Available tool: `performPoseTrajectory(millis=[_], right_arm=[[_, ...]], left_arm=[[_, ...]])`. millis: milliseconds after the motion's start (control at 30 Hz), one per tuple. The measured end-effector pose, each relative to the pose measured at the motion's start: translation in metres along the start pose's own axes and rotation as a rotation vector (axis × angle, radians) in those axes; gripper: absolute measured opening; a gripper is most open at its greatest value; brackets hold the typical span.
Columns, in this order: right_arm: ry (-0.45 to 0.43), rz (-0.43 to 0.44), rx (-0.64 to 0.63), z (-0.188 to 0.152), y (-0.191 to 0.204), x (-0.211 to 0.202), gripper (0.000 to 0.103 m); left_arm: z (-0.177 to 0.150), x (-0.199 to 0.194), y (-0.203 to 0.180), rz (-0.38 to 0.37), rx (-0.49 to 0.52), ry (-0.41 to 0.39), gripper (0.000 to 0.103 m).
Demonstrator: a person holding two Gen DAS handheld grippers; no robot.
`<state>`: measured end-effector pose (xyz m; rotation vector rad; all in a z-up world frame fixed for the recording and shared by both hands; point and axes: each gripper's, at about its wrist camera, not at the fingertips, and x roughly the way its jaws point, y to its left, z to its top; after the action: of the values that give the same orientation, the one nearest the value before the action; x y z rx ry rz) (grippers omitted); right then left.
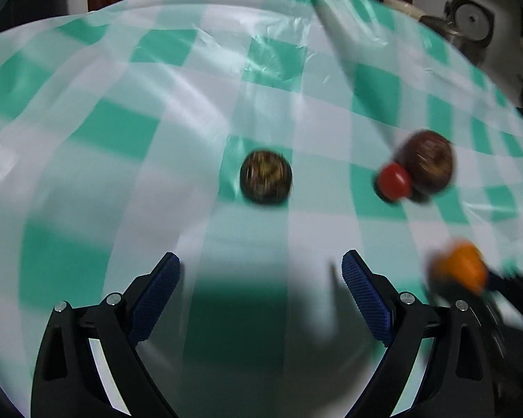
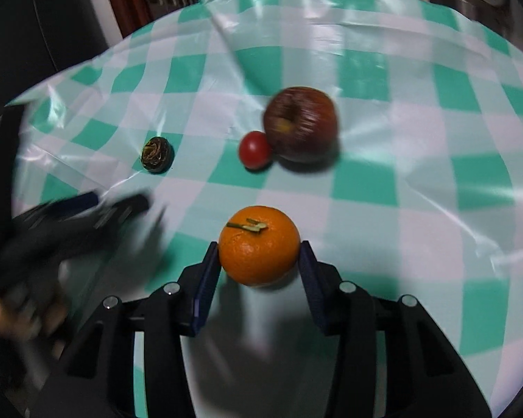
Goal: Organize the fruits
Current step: 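Grasp the dark shrivelled fruit with the left tool while the right grasps the mandarin, then carry the dark fruit and mandarin into the white box and release both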
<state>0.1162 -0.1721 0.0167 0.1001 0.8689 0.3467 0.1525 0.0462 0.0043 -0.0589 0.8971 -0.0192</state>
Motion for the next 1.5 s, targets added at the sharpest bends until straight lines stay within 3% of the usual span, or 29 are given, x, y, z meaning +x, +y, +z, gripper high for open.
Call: performPoseTrajectory(millis=[133,200,300,567,867,1100,1267,1500], right_arm=[[-0.019,0.037,0.049,-0.010,-0.014,-0.012,0.046],[-0.023,0.033,0.036,-0.012,-0.012,-0.013,0.046],[-0.033,0.009,-0.006,-0.012,-0.001,-0.013,0.046],[-0.036,0.019,0.013,-0.011,-0.003,-0.014,0.046],[-0.006,0.087,-0.030,-0.034,0.026,-0.033,0.046],[0.009,0.203,-0.092,-0.077,0.083,-0.062,0.046],[0.010,0.262,-0.202,-0.111,0.142,-0.083,0.046],[0.009,0.318,-0.387,-0.153,0.218,-0.107,0.046]], left_arm=[[0.030,0.027,-0.012,0.109,0.032,0.001,0.087],[0.035,0.038,-0.018,0.128,0.066,0.030,0.066],[0.032,0.033,-0.023,0.102,0.085,0.010,0.036],[-0.018,-0.024,-0.013,-0.052,0.094,-0.060,0.036],[-0.094,-0.103,0.011,-0.146,0.100,-0.089,0.036],[-0.158,-0.149,0.046,-0.090,0.086,-0.117,0.036],[-0.208,-0.192,0.090,-0.018,0.013,-0.164,0.036],[-0.265,-0.231,0.145,0.094,-0.044,-0.165,0.036]])
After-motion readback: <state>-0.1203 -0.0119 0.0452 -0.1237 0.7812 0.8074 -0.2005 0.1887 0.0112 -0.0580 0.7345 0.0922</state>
